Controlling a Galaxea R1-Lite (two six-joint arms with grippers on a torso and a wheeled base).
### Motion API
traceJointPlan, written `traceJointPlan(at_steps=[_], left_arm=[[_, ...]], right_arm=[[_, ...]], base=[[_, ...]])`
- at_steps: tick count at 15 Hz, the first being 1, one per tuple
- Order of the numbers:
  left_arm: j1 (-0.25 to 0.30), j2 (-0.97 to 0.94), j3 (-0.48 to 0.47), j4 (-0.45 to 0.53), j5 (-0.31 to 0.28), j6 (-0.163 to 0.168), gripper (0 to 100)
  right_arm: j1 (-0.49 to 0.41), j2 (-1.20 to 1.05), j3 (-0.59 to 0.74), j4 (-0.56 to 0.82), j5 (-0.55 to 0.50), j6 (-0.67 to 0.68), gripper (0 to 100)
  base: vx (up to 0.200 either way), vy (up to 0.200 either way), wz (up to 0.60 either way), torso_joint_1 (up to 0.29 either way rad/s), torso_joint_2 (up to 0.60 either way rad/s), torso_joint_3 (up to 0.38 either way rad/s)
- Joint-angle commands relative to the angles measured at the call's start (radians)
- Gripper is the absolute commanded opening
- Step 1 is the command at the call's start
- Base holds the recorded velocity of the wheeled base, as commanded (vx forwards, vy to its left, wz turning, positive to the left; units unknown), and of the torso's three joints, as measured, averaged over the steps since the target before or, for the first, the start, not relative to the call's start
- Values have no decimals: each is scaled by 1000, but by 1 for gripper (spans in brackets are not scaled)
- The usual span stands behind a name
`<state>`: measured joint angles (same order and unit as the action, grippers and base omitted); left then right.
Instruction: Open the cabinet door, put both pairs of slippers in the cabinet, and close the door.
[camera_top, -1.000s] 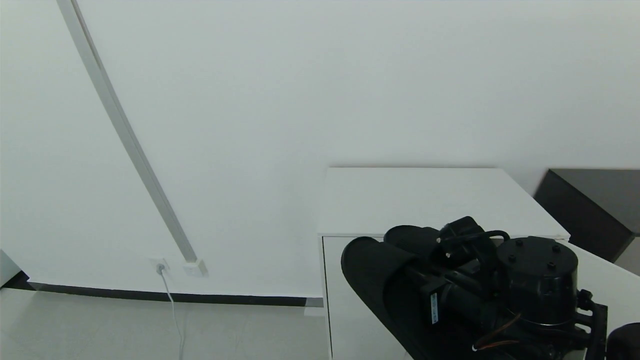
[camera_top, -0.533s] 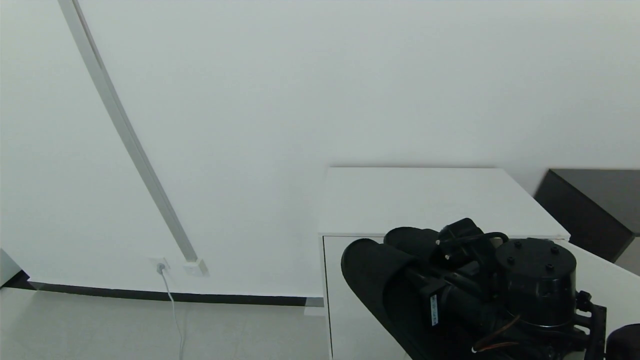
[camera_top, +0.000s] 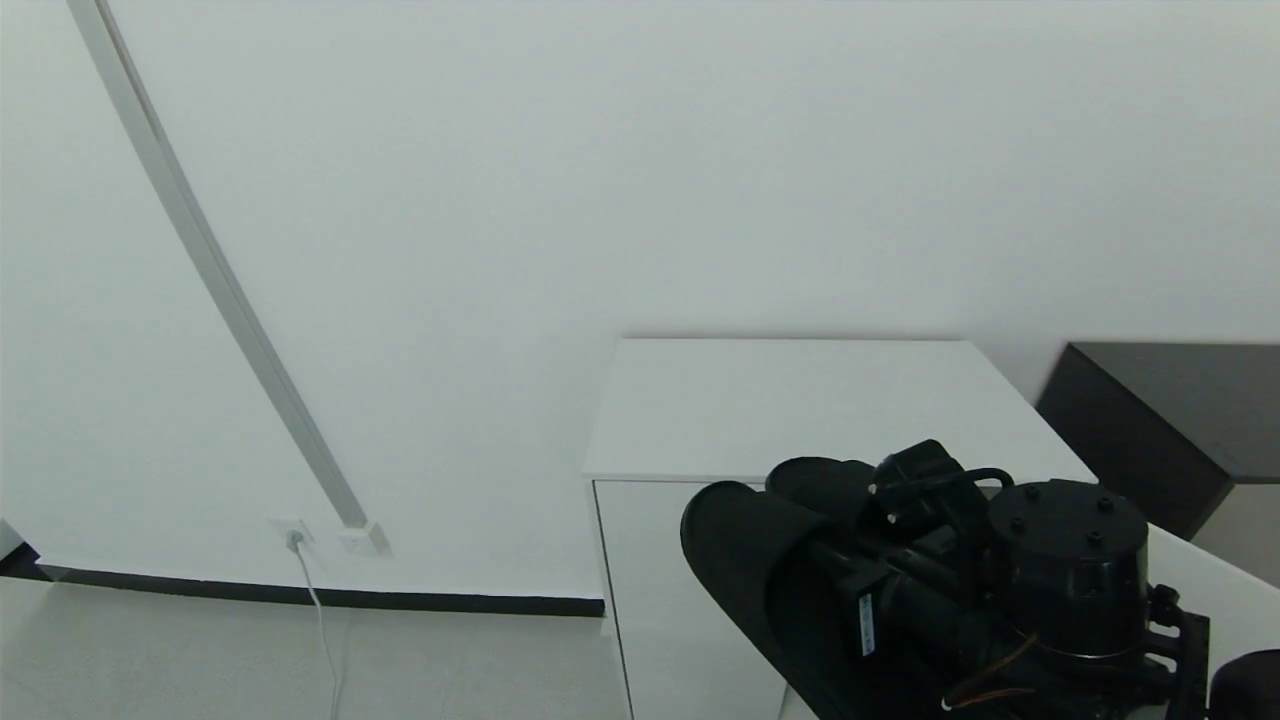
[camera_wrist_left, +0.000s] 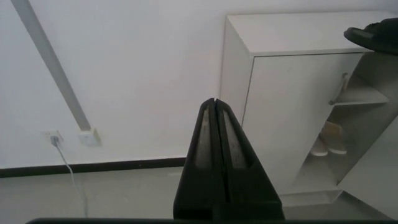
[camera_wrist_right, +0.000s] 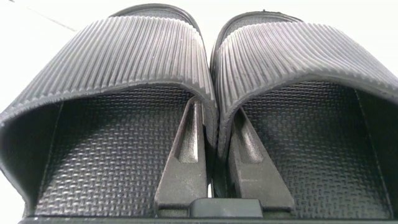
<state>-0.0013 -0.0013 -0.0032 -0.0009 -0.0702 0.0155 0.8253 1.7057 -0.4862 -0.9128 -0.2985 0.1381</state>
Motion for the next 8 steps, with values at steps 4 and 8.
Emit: traceJointPlan(at_steps=[4,8], left_arm=[[0,1,0,-1,0,0,0],[0,1,0,-1,0,0,0]], right_arm=[[0,2,6,0,-1,2,0],[0,2,12,-1,-1,2,0]], base=[[0,-200,0,0,5,2],[0,-200,0,1,1,2]])
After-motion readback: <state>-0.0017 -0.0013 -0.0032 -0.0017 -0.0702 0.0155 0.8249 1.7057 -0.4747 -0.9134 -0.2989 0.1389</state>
